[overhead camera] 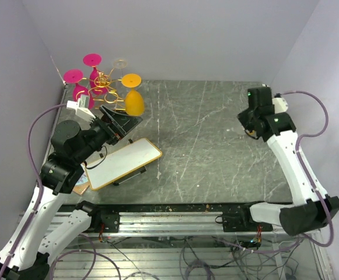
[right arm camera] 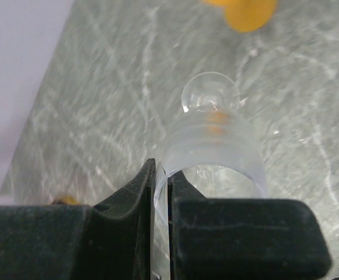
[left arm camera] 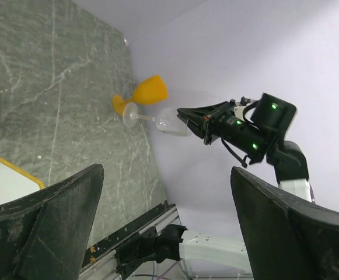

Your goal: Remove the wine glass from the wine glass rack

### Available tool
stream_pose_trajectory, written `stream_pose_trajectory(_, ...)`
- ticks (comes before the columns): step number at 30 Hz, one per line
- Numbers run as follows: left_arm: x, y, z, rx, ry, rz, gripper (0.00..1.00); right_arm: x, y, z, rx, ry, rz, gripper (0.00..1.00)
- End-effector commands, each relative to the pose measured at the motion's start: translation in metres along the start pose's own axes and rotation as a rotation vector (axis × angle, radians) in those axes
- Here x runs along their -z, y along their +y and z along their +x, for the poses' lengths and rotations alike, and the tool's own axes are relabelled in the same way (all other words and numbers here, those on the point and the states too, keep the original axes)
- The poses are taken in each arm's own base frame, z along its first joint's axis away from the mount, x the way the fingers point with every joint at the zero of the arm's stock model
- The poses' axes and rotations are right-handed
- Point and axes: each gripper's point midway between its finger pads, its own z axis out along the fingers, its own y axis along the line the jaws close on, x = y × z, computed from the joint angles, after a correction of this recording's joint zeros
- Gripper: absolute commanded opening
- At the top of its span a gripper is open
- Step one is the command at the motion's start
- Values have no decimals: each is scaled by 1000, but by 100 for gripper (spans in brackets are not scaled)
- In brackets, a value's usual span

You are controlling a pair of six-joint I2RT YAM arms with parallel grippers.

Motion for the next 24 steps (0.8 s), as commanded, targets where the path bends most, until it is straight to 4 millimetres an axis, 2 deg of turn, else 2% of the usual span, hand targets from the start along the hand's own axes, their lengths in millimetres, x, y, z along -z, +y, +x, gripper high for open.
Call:
stream_pose_trajectory(1, 10, -6, -10, -63, -33, -26, 100, -33, -39, -15, -60, 117, 134, 0)
stream_pose_trajectory(3, 12, -4, -10, -69, -36, -38, 100, -44, -52, -21, -77, 139, 186, 0)
stream_pose_trajectory(7, 14, 0, -9, -75, -41, -48, 100, -68, -78, -18, -110, 212, 292, 0)
stream_pose_trajectory(11, 13, 3, -9, -84, -41, -54, 100, -84, -98, -21, -141, 238, 366, 0)
stream_pose_trajectory(15, 13, 1, -11, -123, -32, -65, 100, -93, -105, -24, -145, 230, 409, 0)
stream_pose_trajectory(24, 25, 6, -21, -192, -83, -111, 100, -100, -111, -53, -156, 133, 514, 0)
